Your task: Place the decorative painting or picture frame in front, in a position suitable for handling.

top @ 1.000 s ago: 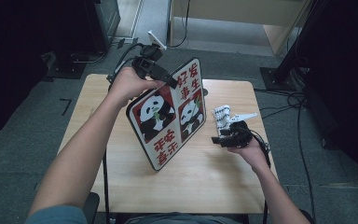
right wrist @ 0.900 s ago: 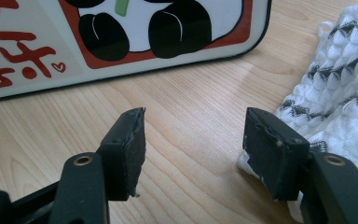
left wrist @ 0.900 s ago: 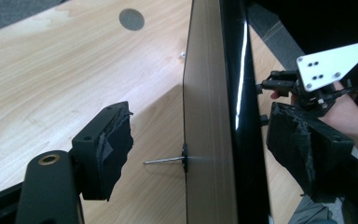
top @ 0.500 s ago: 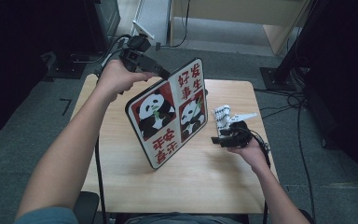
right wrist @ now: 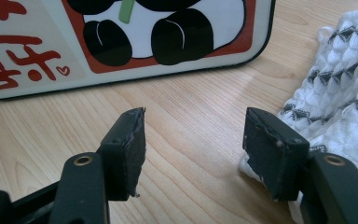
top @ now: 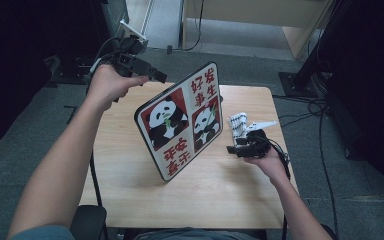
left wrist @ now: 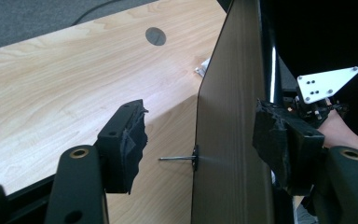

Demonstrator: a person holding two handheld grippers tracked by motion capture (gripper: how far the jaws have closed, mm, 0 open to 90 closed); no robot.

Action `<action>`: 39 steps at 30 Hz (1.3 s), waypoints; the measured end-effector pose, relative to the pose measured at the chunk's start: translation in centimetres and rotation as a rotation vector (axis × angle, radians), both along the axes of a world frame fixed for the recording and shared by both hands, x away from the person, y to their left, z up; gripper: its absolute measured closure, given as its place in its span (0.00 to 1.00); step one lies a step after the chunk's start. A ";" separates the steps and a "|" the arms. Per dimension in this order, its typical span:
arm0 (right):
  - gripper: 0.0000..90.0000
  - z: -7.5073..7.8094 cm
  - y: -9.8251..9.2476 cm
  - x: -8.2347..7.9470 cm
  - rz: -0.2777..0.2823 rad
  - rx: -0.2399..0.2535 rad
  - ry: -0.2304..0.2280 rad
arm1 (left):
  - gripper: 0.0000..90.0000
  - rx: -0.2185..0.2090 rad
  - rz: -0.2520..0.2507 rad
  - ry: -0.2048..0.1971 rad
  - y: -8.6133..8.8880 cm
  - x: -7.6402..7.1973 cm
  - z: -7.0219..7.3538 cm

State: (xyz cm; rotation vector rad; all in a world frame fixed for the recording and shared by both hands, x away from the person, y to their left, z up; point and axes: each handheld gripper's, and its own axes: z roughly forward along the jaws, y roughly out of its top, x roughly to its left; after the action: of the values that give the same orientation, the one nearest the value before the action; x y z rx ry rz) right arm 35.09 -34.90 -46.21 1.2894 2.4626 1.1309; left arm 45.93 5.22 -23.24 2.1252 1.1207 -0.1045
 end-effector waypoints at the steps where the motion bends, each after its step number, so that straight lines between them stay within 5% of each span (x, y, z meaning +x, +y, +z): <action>1: 0.45 0.0 0.0 0.0 0.006 -0.002 -0.004 | 0.41 0.008 0.005 -0.002 0.4 -0.1 -0.3; 17: 0.53 0.7 -0.2 0.3 0.016 0.006 -0.045 | 0.48 -0.014 0.011 0.007 3.1 -1.3 -3.6; 23: 0.52 0.6 -0.5 1.1 0.001 -0.007 -0.015 | 0.47 -0.030 0.030 0.016 4.0 -1.8 -5.2; 39: 0.50 1.3 -0.3 3.3 -0.022 -0.021 -0.023 | 0.52 -0.056 0.036 0.019 5.2 -3.5 -8.0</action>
State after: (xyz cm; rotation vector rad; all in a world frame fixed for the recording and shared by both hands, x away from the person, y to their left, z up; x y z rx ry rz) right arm 38.37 -35.20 -44.87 1.2871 2.4308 1.1059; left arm 42.47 10.46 -31.24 2.0577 1.1534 -0.1375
